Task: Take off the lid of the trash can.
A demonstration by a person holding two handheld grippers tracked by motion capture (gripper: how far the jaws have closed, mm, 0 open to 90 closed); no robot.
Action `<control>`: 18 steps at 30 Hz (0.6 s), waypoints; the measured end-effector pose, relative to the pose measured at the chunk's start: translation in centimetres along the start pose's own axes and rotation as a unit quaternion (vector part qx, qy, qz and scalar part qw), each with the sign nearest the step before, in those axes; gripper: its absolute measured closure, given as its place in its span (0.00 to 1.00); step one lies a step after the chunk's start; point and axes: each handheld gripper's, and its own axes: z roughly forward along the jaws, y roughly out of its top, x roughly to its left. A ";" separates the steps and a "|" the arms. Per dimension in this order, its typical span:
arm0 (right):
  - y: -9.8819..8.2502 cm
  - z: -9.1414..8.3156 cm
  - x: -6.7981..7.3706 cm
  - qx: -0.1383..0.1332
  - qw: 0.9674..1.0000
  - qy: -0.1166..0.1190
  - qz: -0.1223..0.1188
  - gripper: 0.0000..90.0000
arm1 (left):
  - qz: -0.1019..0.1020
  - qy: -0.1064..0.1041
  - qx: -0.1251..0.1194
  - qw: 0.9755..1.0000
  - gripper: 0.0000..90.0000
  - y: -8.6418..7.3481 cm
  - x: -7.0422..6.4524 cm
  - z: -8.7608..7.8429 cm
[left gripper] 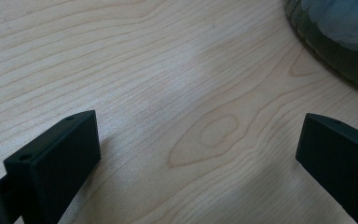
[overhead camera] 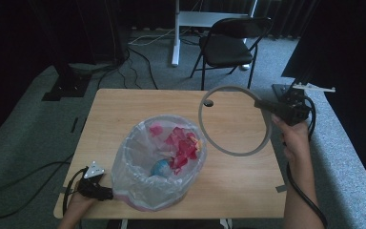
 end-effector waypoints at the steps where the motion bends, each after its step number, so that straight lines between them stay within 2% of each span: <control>1: -0.2 -0.1 -0.3 0.001 1.000 -0.002 0.003 0.92 | 0.000 0.000 0.000 1.000 0.00 0.0 0.0 0.0; 9: -2.4 0.0 -2.6 0.013 0.999 -0.024 0.027 0.92 | 0.001 0.000 0.000 1.000 0.00 0.0 0.0 0.0; 14: -3.9 0.7 -3.7 0.027 0.998 -0.039 0.033 0.92 | 0.001 0.000 0.000 1.000 0.00 0.0 0.0 0.0; 18: -5.2 1.3 -4.6 0.037 0.998 -0.043 0.042 0.92 | 0.002 0.001 0.000 1.000 0.00 0.0 0.0 0.0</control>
